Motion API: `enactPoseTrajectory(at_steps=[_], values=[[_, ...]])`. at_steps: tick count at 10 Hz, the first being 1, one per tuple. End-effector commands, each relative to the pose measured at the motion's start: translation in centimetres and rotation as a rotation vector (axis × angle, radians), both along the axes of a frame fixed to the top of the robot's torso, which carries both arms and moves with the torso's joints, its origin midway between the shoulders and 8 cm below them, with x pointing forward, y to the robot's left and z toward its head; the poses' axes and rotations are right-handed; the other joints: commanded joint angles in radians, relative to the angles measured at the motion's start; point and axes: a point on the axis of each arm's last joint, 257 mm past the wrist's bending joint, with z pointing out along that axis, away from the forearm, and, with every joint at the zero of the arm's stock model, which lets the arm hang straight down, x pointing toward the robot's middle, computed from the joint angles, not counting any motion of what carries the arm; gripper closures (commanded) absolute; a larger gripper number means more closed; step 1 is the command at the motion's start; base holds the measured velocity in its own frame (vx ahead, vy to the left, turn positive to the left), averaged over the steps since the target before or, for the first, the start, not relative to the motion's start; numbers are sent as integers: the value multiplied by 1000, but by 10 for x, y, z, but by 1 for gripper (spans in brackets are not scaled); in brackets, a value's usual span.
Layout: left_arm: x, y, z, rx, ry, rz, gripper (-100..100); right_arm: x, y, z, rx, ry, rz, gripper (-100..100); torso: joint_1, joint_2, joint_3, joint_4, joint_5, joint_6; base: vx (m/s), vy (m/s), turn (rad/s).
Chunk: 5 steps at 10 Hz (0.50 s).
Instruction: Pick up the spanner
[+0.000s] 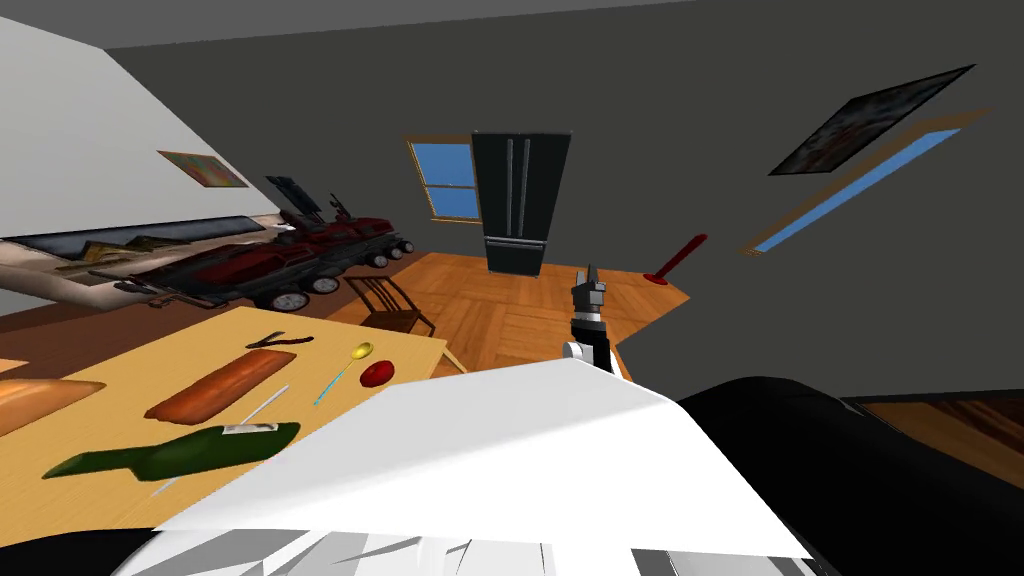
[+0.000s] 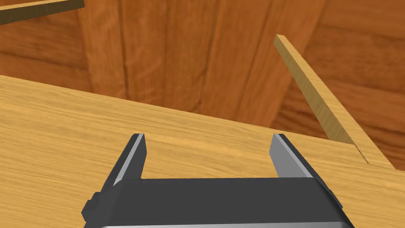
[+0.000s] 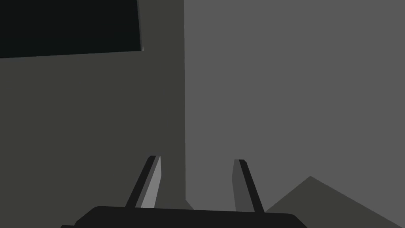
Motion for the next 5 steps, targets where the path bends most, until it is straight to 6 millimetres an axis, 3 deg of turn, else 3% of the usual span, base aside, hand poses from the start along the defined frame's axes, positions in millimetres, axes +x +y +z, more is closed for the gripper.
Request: enactPoseTrajectory(at_steps=[1,3,5], values=[[-11,15,3,28,40,22,-100,0,0,0,0,0,0,0,0,0,0,0,0,0,76,130,-370],[-21,32,5,58,77,47,-100,0,0,0,0,0,0,0,4,-2,-1,0,1,0,76,168,-405],[-24,43,5,78,99,68,-100,0,0,0,0,0,0,0,4,0,0,0,1,-1,14,167,-252]])
